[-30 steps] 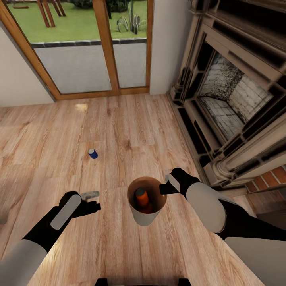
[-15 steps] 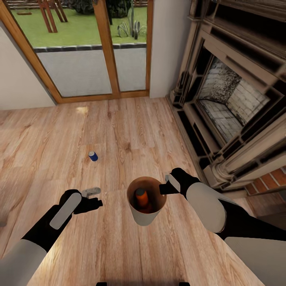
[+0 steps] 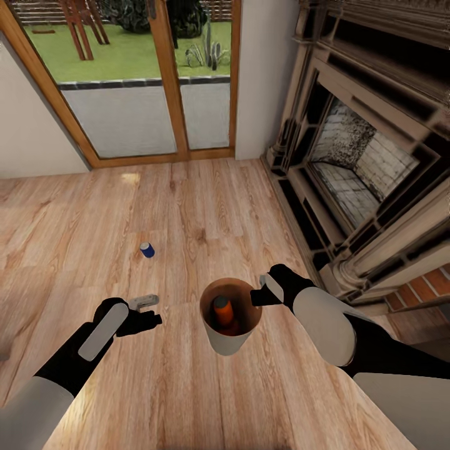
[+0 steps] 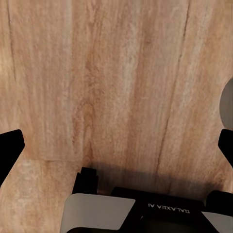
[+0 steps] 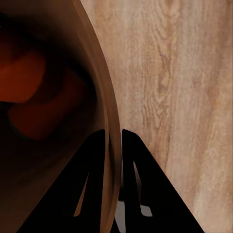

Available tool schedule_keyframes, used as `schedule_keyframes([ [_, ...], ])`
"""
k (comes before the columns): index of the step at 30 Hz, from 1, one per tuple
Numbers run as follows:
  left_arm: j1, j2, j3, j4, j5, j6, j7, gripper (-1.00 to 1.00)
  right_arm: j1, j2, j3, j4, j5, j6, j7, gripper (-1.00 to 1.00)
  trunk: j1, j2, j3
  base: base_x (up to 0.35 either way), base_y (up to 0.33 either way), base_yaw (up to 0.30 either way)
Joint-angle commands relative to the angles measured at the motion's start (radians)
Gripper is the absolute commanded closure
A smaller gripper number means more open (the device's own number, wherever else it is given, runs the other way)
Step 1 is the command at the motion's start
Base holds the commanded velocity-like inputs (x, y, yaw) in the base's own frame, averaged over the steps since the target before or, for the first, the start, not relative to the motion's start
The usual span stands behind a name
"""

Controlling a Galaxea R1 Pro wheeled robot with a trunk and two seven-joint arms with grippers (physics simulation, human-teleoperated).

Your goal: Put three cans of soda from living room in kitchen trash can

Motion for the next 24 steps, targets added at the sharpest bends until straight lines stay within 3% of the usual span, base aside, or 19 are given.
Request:
schedule_keyframes([
  [1, 0.0, 0.0, 0.0, 0.0, 0.0, 0.0, 0.0, -1.0, 0.0, 0.0, -0.016, 0.001, -0.021, -0.001, 0.006, 1.0, 0.0, 0.0, 0.002, 0.0, 0.0, 0.0],
  [24, 0.0, 0.0, 0.0, -0.039, 0.0, 0.003, -0.003, -1.0, 0.0, 0.0, -0.014, 0.001, -0.021, -0.001, 0.006, 1.0, 0.0, 0.0, 0.039, 0.0, 0.0, 0.0],
])
